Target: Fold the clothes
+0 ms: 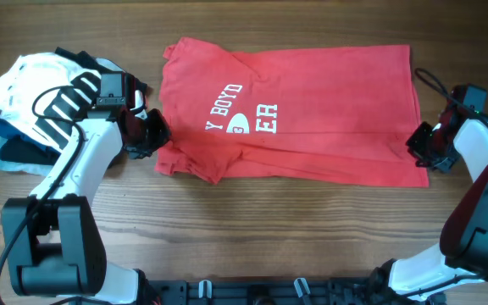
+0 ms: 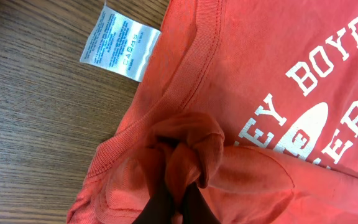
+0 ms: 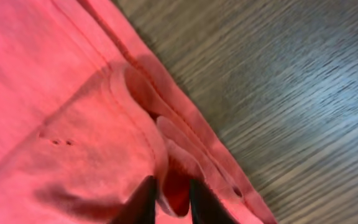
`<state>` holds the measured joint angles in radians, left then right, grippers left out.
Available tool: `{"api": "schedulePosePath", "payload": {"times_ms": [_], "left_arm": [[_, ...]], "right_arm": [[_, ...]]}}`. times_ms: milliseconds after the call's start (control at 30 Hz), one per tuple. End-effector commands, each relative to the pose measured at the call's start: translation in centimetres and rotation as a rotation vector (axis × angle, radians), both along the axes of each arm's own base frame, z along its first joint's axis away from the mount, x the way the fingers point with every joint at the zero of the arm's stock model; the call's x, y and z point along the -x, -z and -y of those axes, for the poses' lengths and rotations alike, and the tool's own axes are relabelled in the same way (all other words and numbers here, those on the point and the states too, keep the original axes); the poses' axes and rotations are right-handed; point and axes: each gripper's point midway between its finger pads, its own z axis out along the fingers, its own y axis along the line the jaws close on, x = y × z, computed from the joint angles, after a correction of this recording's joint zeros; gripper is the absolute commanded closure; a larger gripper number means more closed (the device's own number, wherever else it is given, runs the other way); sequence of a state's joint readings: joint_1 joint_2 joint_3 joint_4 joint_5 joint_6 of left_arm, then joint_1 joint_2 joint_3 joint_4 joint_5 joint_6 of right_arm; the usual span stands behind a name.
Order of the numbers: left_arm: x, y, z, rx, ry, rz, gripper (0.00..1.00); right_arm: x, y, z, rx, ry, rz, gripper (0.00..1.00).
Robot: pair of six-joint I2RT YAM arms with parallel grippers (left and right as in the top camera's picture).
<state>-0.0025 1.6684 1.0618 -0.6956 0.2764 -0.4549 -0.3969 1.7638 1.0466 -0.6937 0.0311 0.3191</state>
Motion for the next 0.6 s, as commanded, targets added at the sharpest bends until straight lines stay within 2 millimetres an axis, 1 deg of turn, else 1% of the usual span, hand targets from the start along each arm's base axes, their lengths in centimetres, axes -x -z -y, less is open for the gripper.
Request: {"api": "schedulePosePath", "payload": {"times_ms": [0,133,300,367,433,567], "left_arm": [[0.1,0.4,-0.4,-0.014,-0.014,-0.014,0.95],[0.1,0.4,-0.4,-0.014,-0.014,-0.013,0.95],[0.0,0.4,-0.4,-0.014,-0.014,-0.008,0.96],[-0.6,0.2,-0.4,-0.011,-0.014,0.016,0.96],[-1.4,-0.1,-0.2,-0.002,-0.011,0.053,0.96],[-3.1,-0.8,-0.1,0.005,-0.009,0.131,0.96]], "right_arm": [[1.1,1.4,-0.4,-0.004,0.019,-0.034,0.96],[0.0,0.9,-0.7,-0.029,0.012,0.005,0.96],[-3.2,-1.6,-0.3,-0.045,0.004,0.108,0.96],[-4.8,-2.7,0.1,-0.033,-0.001,0.163,0.95],[-6.1,-3.5,0.3,-0.036,0.003,0.218,0.96],[-7.2,-3.8,0.6,-0.038,0.044,0.267,0.96]]}}
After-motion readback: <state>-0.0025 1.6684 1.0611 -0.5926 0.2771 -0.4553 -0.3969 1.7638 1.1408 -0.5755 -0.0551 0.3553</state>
